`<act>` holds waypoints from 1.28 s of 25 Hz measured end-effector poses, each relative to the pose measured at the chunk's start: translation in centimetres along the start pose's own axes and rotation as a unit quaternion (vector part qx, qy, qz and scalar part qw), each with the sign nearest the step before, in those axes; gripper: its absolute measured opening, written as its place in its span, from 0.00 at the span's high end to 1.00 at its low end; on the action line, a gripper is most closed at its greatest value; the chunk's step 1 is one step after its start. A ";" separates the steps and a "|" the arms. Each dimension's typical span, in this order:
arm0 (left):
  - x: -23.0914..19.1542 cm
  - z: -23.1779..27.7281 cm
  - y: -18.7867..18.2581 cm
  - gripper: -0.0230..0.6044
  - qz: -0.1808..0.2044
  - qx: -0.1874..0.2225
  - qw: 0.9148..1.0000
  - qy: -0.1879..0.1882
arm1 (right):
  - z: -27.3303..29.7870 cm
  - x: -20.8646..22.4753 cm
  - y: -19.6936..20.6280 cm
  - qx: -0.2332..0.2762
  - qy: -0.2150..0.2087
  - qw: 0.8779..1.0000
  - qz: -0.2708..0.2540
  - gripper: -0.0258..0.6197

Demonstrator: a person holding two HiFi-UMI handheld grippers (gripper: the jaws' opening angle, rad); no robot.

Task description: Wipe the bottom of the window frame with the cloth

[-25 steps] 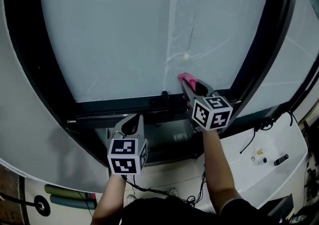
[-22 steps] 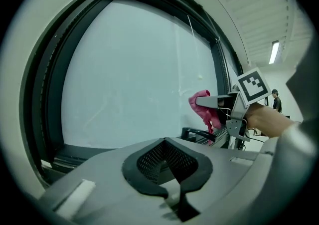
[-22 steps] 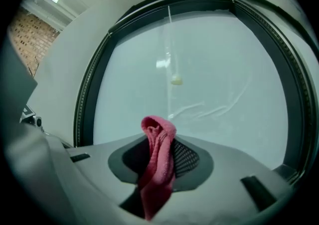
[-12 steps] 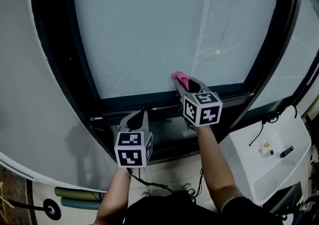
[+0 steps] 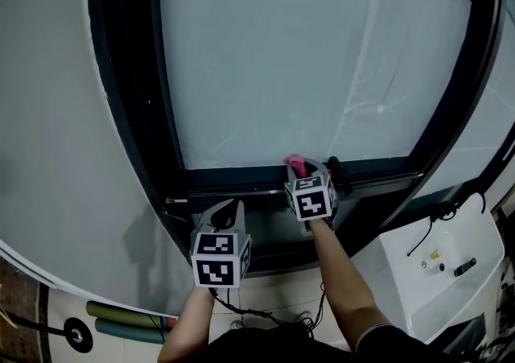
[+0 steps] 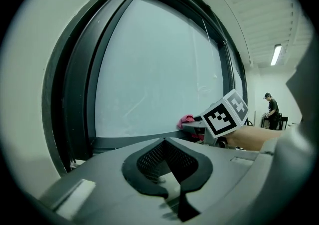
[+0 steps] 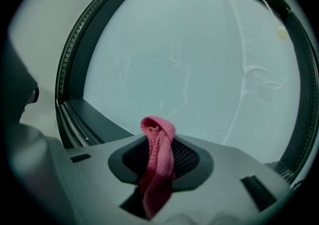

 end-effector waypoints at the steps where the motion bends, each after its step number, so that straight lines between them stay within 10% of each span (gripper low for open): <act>1: -0.3 -0.2 0.0 0.95 -0.002 0.001 1.000 -0.004 | 0.3 -0.4 0.0 -0.002 -0.007 1.000 -0.001 0.79; 22: -7.3 -6.3 1.3 0.95 -0.024 0.005 0.995 -0.096 | 2.7 -21.7 -9.9 0.043 -0.246 0.963 -0.097 0.79; 32: -8.3 -7.7 2.1 0.95 -0.040 0.006 0.993 -0.109 | 2.2 -23.7 -9.9 0.049 -0.292 0.949 -0.113 0.80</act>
Point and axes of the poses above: the fingertips, and each gripper's own axes: z forward along the fingers, x to its right, y out of its underside, the point moved 3 cm from there along -z, backward along the fingers, and after that the axes turned 5 degrees about -z, right-handed, at the moved point
